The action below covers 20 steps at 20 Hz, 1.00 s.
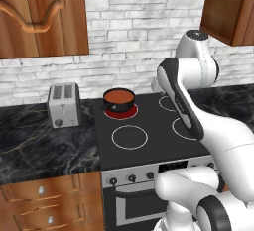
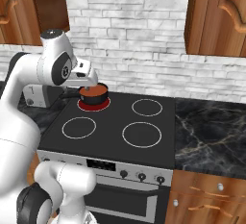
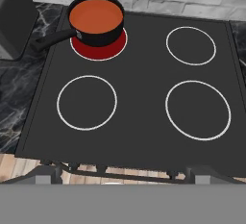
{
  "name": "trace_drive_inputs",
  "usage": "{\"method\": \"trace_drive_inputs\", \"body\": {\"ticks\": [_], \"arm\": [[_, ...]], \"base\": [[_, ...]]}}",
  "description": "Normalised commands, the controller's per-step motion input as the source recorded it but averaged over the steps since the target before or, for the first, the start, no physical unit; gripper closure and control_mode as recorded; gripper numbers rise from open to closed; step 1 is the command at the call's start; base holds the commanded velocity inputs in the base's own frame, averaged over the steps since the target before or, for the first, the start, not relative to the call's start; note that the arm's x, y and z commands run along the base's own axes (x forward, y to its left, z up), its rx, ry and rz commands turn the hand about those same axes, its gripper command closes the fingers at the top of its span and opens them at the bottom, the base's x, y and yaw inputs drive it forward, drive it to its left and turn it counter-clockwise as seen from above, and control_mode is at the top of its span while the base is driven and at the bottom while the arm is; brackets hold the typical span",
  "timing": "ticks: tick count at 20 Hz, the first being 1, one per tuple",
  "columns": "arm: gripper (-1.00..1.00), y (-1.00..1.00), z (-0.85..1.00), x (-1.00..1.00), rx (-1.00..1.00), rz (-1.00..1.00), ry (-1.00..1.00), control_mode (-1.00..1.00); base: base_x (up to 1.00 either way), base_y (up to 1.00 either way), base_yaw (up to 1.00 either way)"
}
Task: Wait until the marinara sauce is simmered to a deep red color and then turn off the stove.
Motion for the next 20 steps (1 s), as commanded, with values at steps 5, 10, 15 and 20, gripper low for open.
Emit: {"method": "trace_drive_inputs", "body": {"ticks": [5, 10, 15, 20], "arm": [[-1.00, 0.00, 0.00, 0.00, 0.00, 0.00, 0.00, -1.00], [-1.00, 0.00, 0.00, 0.00, 0.00, 0.00, 0.00, -1.00], [-1.00, 0.00, 0.00, 0.00, 0.00, 0.00, 0.00, -1.00], [-1.00, 0.00, 0.00, 0.00, 0.00, 0.00, 0.00, -1.00]], "base": [[0.00, 0.00, 0.00], [0.00, 0.00, 0.00], [0.00, 0.00, 0.00], [0.00, 0.00, 0.00]]}}
